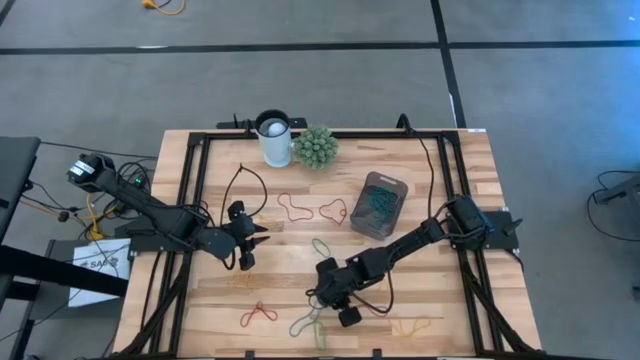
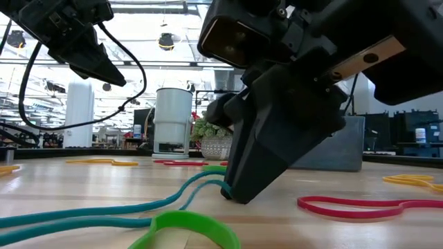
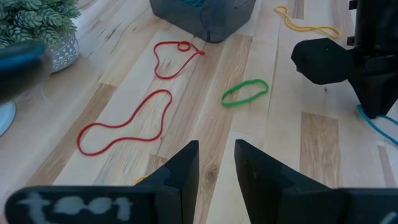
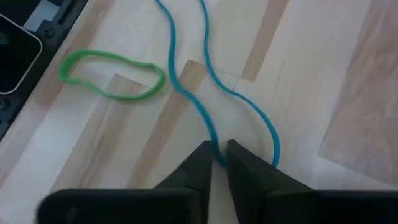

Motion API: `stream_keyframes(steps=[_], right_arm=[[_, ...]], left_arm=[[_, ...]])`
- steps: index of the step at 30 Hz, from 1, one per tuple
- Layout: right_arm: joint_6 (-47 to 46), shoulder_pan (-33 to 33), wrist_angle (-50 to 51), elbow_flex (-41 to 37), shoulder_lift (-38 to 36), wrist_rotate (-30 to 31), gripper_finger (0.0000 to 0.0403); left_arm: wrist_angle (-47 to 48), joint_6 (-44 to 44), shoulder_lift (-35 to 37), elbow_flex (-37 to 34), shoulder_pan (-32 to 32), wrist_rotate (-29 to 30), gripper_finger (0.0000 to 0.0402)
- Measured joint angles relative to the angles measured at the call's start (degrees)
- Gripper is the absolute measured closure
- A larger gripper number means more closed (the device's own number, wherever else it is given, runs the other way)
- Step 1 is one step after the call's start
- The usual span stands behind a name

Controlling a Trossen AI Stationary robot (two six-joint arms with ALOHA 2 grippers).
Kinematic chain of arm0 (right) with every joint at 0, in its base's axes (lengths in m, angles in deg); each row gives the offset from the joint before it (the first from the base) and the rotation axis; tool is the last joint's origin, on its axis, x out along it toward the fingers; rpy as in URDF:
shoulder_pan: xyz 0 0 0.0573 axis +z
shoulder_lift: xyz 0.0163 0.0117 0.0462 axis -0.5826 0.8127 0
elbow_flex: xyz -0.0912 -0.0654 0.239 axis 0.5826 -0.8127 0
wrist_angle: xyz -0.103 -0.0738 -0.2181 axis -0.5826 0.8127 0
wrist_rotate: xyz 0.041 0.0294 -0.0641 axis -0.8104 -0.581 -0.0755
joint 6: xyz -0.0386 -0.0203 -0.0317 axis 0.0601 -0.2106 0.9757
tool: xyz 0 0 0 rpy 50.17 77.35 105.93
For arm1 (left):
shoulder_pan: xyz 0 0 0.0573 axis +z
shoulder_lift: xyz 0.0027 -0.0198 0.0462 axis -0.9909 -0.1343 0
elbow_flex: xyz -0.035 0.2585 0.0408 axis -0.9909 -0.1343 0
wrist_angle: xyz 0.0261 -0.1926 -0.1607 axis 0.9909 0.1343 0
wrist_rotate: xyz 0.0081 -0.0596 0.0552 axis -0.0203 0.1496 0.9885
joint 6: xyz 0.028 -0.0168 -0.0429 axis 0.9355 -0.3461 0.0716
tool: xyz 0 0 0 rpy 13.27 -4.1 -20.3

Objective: Pick and place items into bin
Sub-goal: Put the blue rubber band into the black bin

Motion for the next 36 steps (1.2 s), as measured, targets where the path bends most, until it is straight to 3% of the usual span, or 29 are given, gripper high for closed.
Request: stream_keyframes(steps=[2,6,14,19,23,28,36], right_arm=[[0.35,0.0,-0.55,-0.03,0.05,-0.55,0.0394],[0.33,0.0,-0.53,-0.01,-0.01,-0.8,0.0395],[0.05,-0.02,7.28,-0.29,-10.12,-1.2,0.0402],[0.45,-0.15,10.94,-0.25,-16.73,4.47,0.0402],[2.7,0.25,11.44,0.0,-19.92,5.62,0.0402],[2.78,-0.4,23.88,-0.16,-24.11,14.26,0.0402],[3.11,-3.88,35.28,-0.07,-36.13,24.07,0.0403]], left_arm=[[0.01,0.0,0.0,0.0,0.01,0.0,0.0308],[0.01,0.0,0.0,0.0,0.01,0.0,0.0308],[0.05,0.0,-0.02,0.0,-0.01,-0.01,0.0308],[0.41,-0.09,-0.02,0.0,-0.01,-0.02,0.0308],[0.37,-0.07,-0.02,0.0,-0.01,-0.01,0.0308],[0.38,-0.07,-0.02,0.0,0.01,-0.02,0.0308],[0.41,-0.07,-0.02,0.0,0.01,-0.02,0.0308]])
